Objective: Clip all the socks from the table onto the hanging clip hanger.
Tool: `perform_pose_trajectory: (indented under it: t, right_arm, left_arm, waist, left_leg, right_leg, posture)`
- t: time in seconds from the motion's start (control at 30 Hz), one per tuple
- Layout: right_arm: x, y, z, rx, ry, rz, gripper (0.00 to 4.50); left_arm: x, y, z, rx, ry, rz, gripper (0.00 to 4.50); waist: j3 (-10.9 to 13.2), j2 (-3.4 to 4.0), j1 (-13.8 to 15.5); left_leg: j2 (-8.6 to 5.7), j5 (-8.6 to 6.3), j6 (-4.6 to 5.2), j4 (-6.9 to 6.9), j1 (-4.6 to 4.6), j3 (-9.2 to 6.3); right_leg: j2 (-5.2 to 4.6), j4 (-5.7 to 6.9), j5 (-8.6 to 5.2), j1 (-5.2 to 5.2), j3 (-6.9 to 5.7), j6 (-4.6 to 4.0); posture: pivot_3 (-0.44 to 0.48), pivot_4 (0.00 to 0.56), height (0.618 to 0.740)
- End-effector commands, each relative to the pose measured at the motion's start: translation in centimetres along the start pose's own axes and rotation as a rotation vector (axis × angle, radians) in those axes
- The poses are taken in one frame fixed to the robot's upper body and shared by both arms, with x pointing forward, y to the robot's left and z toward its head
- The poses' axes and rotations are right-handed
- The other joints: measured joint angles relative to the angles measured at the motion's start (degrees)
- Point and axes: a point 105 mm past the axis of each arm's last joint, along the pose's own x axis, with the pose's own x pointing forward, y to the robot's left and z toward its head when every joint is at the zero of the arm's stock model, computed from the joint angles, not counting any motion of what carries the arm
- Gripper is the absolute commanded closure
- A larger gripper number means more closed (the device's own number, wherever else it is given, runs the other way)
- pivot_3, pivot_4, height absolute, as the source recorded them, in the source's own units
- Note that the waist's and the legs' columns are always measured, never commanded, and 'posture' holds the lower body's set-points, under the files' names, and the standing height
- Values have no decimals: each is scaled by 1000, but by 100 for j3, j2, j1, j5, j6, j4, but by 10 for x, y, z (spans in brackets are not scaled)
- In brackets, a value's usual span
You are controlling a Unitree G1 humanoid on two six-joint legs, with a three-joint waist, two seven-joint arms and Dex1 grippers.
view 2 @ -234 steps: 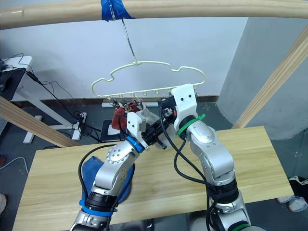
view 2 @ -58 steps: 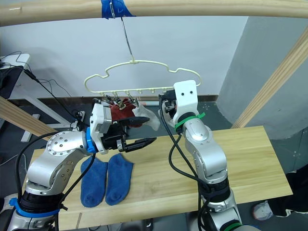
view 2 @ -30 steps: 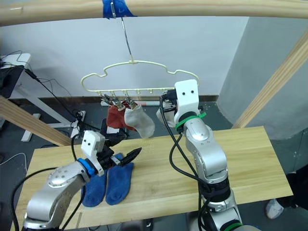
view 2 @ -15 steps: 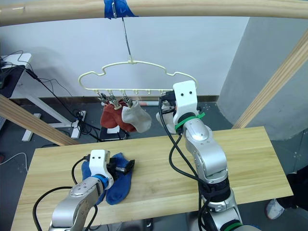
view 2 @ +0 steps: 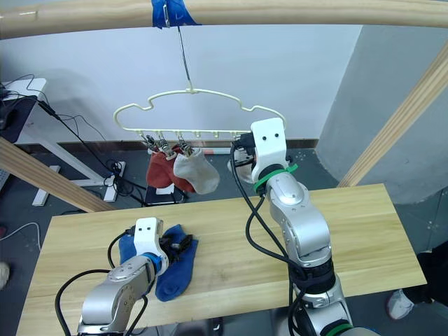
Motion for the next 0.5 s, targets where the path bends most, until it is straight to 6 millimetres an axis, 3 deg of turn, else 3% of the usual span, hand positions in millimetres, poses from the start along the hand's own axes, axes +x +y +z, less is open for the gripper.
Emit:
perform_pose_trajectory:
  t: [0.03, 0.3, 0.4, 0.5]
  right_arm:
    - [-4, 3, 13, 7, -51, 15, 4500]
    - [-4, 4, 12, 10, -50, 16, 4500]
    - [-3, 5, 12, 11, -52, 16, 4500]
    - [-4, 4, 13, 12, -55, 13, 4500]
  left_arm:
    - [-2, -10, -12, -47, 36, -47, 2880]
    - [-6, -23, -2, -78, -15, -147, 4371]
    - [-9, -33, 11, -73, -78, -224, 4458]
    - [-16, -57, 46, -58, -233, -393, 4458]
  waist:
    - [0, 0, 0]
    - [0, 0, -1]
    - [0, 0, 1]
    - [0, 0, 10]
  left_leg:
    - [0, 0, 0, 0, 0, 0]
    - [0, 0, 0, 0, 0, 0]
    - [1, 0, 0, -1, -2, -1]
    - [0, 0, 0, -1, -4, 0]
  right_leg:
    - [-1, 0, 0, 0, 0, 0]
    - [1, 0, 0, 0, -1, 0]
    - [0, -3, 0, 0, -1, 0]
    - [0, -3, 0, -1, -3, 0]
  posture:
    - [-223, 293, 740]
    - [-222, 290, 740]
    - [-226, 289, 740]
    - [-226, 289, 740]
